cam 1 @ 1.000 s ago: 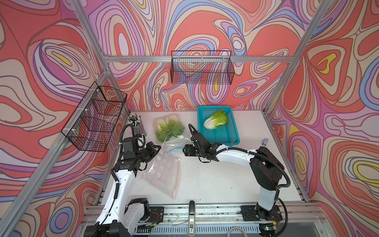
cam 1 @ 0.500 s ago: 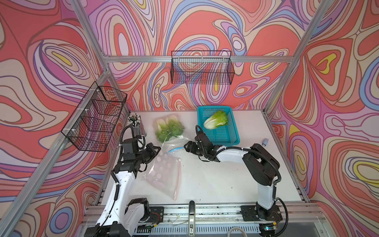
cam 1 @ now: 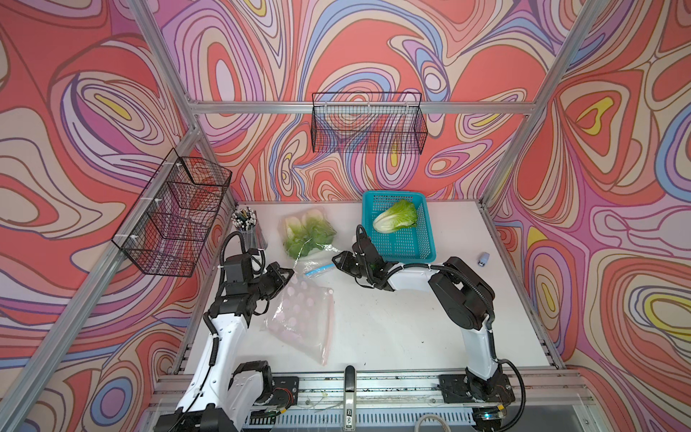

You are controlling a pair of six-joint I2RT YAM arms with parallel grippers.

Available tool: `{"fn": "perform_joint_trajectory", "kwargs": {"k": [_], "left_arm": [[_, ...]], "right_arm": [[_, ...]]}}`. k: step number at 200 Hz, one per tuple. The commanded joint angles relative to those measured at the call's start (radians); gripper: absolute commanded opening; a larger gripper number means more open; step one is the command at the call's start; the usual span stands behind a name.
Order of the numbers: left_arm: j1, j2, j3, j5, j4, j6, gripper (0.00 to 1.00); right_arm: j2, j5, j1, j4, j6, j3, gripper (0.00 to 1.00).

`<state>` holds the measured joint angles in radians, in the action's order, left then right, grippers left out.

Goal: Open the zip-top bag and take out the chinese cabbages
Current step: Adjust the zipper food storage bag at the center of the board, then place the zipper food storage bag at the center of the board.

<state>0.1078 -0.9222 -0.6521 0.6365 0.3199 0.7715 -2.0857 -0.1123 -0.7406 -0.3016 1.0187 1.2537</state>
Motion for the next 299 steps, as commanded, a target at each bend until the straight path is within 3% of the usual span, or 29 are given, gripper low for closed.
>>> {"fn": "perform_joint_trajectory", "kwargs": {"k": [1,24,119,174,229,299], "left_arm": [[0.010,0.022,0.008,0.012,-0.016,0.006,0.00],[0.011,0.023,0.011,0.013,-0.018,0.008,0.00],[0.015,0.016,0.047,0.014,-0.047,0.019,0.00],[0.015,-0.002,0.065,0.012,-0.048,0.015,0.00],[0.015,-0.056,0.104,-0.040,-0.170,0.062,0.00],[0.015,-0.250,0.096,-0.125,-0.356,0.110,0.00]], "right_arm": [[-0.027,-0.013,0.006,0.000,0.033,0.007,0.21],[-0.003,-0.005,0.006,-0.002,0.034,-0.007,0.00],[0.129,-0.009,-0.020,-0.008,-0.022,0.009,0.00],[0.140,-0.006,-0.020,0.059,-0.138,0.187,0.00],[0.095,0.015,0.008,0.101,-0.232,0.390,0.00],[0.076,-0.003,0.054,0.111,-0.257,0.480,0.00]]}}
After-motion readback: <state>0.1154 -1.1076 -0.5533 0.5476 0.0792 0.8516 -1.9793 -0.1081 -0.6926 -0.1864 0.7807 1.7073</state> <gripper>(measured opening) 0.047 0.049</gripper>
